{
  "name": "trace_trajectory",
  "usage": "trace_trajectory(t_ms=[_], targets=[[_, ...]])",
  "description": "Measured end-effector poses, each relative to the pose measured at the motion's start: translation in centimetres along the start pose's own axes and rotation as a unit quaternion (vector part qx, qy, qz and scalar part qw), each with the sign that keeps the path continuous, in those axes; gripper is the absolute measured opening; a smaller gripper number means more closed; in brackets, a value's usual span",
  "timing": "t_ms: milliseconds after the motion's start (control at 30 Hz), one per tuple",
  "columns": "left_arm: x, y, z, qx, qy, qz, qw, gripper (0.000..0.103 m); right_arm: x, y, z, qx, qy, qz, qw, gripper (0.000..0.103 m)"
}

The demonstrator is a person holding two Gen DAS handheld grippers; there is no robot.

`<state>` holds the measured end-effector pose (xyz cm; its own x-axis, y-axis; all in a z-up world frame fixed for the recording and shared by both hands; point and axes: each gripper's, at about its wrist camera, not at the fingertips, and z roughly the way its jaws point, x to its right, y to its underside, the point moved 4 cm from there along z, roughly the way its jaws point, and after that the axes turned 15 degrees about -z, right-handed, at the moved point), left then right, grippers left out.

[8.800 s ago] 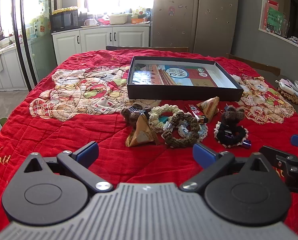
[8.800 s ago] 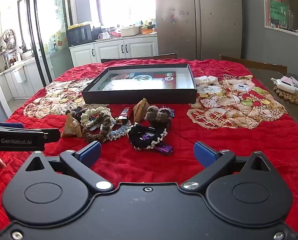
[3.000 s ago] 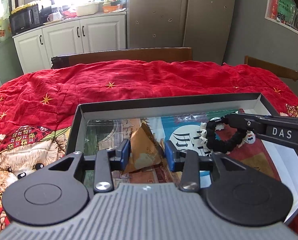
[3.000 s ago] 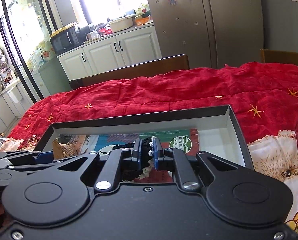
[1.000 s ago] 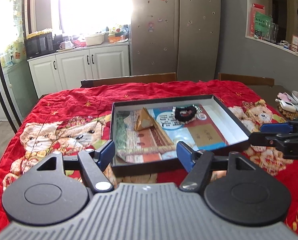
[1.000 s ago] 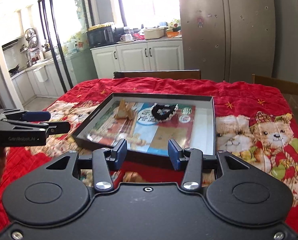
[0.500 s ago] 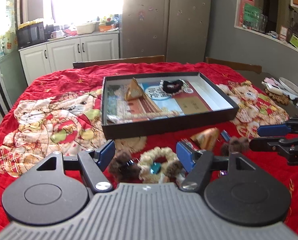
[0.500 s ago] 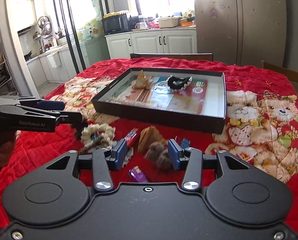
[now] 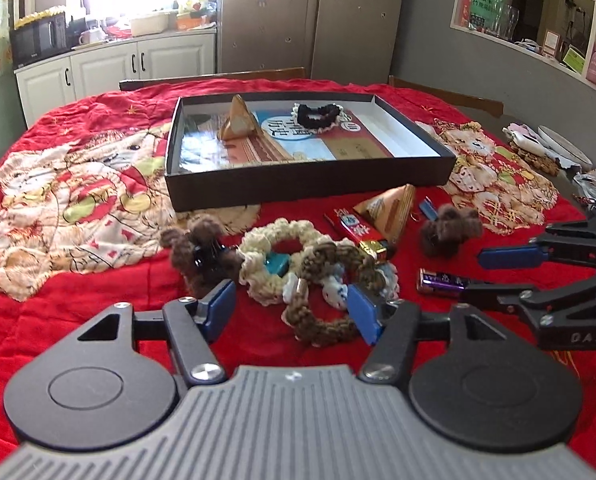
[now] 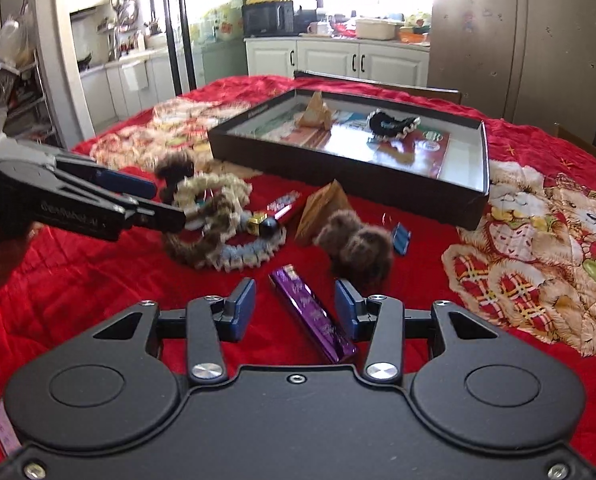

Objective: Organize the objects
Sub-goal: 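Grasp the brown braided rope bracelet with the left gripper while the right gripper grasps the purple lighter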

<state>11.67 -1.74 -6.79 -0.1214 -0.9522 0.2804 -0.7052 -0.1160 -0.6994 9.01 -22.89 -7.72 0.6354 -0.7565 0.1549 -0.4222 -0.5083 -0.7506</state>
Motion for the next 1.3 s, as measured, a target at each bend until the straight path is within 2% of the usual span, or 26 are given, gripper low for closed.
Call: trace_trajectory(t_ms=[300, 733, 767, 800, 900, 967, 1100, 1300], targets=[[-0.1, 0.5, 1.2, -0.016, 0.006, -0.008, 0.9998, 0.06, 0.5, 0.9, 1.2, -0.005, -0.01, 0.012, 1.0, 0.042], [-0.5, 0.8, 2.5, -0.032, 0.011, -0.02, 0.9992, 0.048, 0.4, 1.0, 2.6, -0.012, -0.006, -0.003, 1.0, 0.041], [-0.5, 0.8, 2.5, -0.032, 0.011, -0.02, 0.9992, 0.046, 0.4, 1.0, 2.7, -0.012, -0.006, -0.004, 1.0, 0.04], [-0.5, 0.8, 2.5, -0.032, 0.01, -0.019, 0.9993, 0.037, 0.4, 1.0, 2.8, -0.012, -0.005, -0.004, 1.0, 0.04], [-0.5, 0.8, 2.5, -0.032, 0.01, -0.017, 0.9993, 0.024, 0.4, 1.0, 2.8, -0.011, -0.007, -0.001, 1.0, 0.038], [-0.5, 0.8, 2.5, -0.034, 0.013, -0.018, 0.9992, 0.02, 0.4, 1.0, 2.8, -0.011, -0.009, 0.001, 1.0, 0.034], [-0.4, 0.9, 2.5, -0.034, 0.014, -0.017, 0.9992, 0.015, 0.3, 1.1, 2.7, -0.012, -0.011, 0.0, 1.0, 0.029], [-0.3, 0.9, 2.4, -0.032, 0.016, -0.012, 0.9993, 0.014, 0.3, 1.1, 2.6, -0.012, -0.015, 0.013, 1.0, 0.021]])
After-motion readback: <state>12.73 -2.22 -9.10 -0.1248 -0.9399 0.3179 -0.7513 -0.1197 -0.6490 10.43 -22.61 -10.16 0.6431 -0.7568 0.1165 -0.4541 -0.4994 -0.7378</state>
